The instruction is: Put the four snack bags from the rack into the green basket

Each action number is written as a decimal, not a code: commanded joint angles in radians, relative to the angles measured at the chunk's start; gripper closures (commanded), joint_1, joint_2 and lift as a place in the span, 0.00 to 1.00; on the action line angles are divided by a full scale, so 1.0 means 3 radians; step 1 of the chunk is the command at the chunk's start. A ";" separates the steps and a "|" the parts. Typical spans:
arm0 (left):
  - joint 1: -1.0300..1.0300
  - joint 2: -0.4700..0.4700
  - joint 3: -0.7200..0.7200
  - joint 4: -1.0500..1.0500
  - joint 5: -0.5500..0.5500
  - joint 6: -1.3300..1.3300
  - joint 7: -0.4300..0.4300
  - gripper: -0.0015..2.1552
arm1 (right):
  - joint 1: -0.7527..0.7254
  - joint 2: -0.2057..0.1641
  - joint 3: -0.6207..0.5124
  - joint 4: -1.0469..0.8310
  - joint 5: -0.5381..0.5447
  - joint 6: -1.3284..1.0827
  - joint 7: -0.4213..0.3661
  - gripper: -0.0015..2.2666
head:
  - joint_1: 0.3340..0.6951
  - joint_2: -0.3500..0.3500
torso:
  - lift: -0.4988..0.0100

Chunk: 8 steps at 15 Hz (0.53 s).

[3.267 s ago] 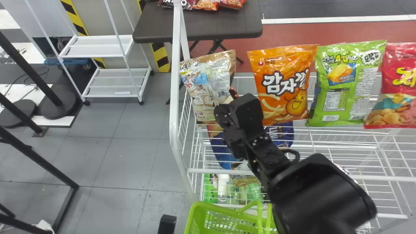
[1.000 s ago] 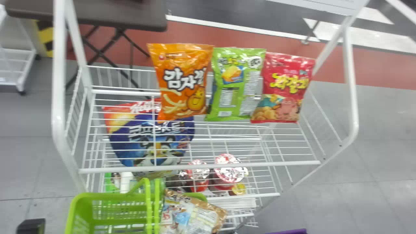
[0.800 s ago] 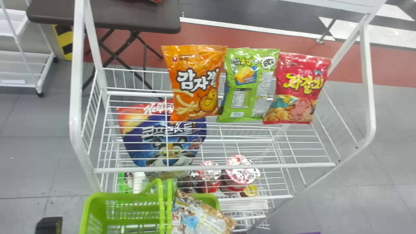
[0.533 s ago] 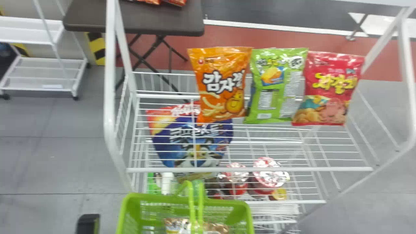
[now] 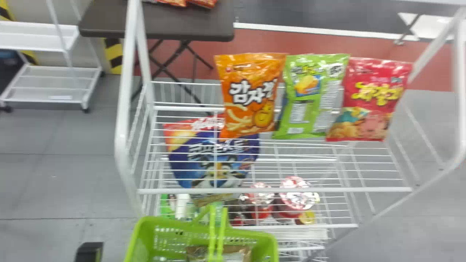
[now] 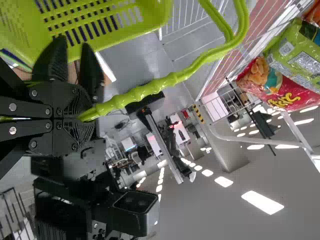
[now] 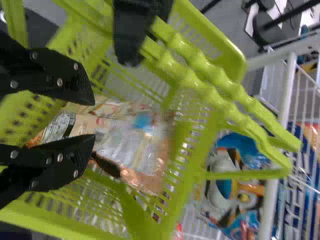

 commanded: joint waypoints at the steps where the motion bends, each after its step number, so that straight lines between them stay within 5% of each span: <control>1: 0.0009 0.0000 -0.0004 -0.0013 0.0000 0.0000 0.0000 0.85 | -0.0002 0.0000 -0.0062 0.0065 0.0100 -0.0232 -0.0137 0.02 | 1.00 0.20 | 0.97; 8: 0.0055 0.0000 -0.0009 -0.0049 -0.0010 -0.0010 0.0006 0.85 | -0.0058 0.0072 -0.0466 -0.0170 0.0151 -0.1244 -0.0449 0.04 | 1.00 0.02 | 0.97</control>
